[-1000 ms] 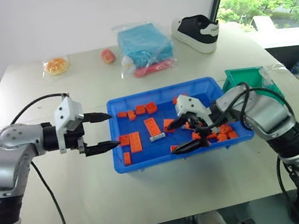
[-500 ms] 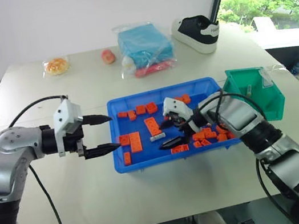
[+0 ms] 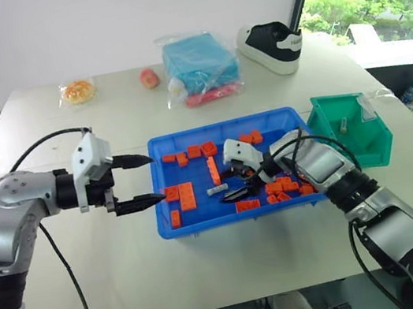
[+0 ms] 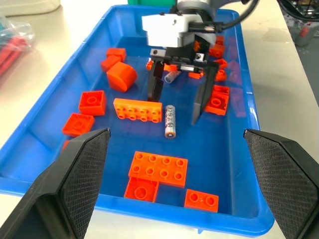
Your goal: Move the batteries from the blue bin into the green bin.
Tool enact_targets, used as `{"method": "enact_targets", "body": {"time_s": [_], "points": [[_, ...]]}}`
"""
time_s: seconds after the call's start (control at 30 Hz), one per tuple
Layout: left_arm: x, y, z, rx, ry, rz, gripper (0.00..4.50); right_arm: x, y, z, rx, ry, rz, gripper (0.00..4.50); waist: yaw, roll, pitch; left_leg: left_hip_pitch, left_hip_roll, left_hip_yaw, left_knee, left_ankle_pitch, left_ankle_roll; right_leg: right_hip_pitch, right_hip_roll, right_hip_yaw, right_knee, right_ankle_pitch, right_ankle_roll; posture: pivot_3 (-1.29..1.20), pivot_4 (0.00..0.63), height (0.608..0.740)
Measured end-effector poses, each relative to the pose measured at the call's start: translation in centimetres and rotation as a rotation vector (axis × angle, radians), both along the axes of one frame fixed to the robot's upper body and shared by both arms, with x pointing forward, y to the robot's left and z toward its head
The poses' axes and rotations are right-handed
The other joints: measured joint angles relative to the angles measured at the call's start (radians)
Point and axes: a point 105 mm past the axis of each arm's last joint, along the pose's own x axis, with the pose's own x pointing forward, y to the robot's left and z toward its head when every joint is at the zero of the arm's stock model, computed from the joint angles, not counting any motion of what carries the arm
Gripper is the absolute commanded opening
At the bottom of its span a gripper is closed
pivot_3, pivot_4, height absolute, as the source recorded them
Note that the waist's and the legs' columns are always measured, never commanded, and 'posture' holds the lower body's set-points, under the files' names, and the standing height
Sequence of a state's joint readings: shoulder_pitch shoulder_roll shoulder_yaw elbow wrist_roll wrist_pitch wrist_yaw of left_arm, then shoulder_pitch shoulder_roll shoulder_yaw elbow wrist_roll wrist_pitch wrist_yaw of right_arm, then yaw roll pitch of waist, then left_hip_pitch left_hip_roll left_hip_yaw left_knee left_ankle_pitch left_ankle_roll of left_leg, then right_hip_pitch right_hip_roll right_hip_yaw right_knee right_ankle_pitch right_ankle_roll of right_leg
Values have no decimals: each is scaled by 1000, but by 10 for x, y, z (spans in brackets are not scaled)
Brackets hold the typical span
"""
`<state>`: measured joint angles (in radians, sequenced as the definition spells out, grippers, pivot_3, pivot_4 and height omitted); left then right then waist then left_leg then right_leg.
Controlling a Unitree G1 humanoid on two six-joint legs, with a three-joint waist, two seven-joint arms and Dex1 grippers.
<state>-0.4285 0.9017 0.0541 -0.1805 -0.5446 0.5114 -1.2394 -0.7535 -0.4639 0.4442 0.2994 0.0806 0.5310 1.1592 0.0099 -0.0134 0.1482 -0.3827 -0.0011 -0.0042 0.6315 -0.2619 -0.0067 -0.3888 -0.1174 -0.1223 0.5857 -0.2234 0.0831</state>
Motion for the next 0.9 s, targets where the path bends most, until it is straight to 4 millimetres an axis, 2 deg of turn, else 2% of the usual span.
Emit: {"method": "enact_targets", "body": {"time_s": [0.1,0.13,0.2,0.37,0.43,0.47,0.6,0.7,0.8,0.87,0.9], "points": [[3,1,1,-2,-4,8,4500,-2,0,-2,3,1,-2,1357,0,0,0,1,0,0,0,0,0,0,0,0,0,0,0,0,150,725],[3,2,1,-2,-4,10,4500,-3,1,-2,4,3,-1,711,-1,-1,0,1,0,0,0,0,0,0,0,0,0,0,0,0,150,725],[4,2,0,-2,-6,11,4500,-6,2,-3,6,6,3,20,-1,-1,-1,1,0,0,0,0,0,0,0,1,1,0,0,0,150,725],[3,1,1,-4,-12,3,4500,-13,1,0,15,21,-5,35,2,-1,-1,1,0,0,0,0,0,0,0,1,1,0,0,0,150,725],[3,0,0,-4,-10,0,4500,-14,-8,14,44,15,-41,35,4,0,0,-1,0,0,1,0,0,0,-1,1,1,0,0,0,150,725],[2,0,-1,-4,-7,-3,4500,-13,-17,28,61,-9,-74,35,5,1,1,-2,0,0,1,0,0,-1,-1,1,1,0,0,0,150,725],[-2,-2,-6,-3,8,-10,4500,1,-81,96,89,-179,-297,35,6,1,0,-2,0,0,1,0,0,-1,-1,0,-1,0,0,0,150,725],[-2,-3,-7,-10,11,-16,4500,7,-148,128,18,-298,-516,35,6,0,0,-2,0,1,0,0,0,-1,-1,0,-2,-3,0,0,150,725],[-2,-5,-8,-25,17,-25,4500,10,-202,133,-41,-329,-710,35,3,0,0,-1,0,2,-1,0,0,-1,-1,1,-2,-3,0,0,150,725],[0,-10,-9,-31,21,-44,4500,11,-221,125,-49,-315,-785,1104,0,0,0,-1,0,3,-1,0,0,-1,-1,1,-2,-2,0,0,150,725],[1,-12,-8,-36,17,-53,4500,11,-226,121,-49,-306,-806,1454,-2,0,0,-1,0,3,-1,0,0,-2,-1,1,-1,0,1,0,150,725]]}}
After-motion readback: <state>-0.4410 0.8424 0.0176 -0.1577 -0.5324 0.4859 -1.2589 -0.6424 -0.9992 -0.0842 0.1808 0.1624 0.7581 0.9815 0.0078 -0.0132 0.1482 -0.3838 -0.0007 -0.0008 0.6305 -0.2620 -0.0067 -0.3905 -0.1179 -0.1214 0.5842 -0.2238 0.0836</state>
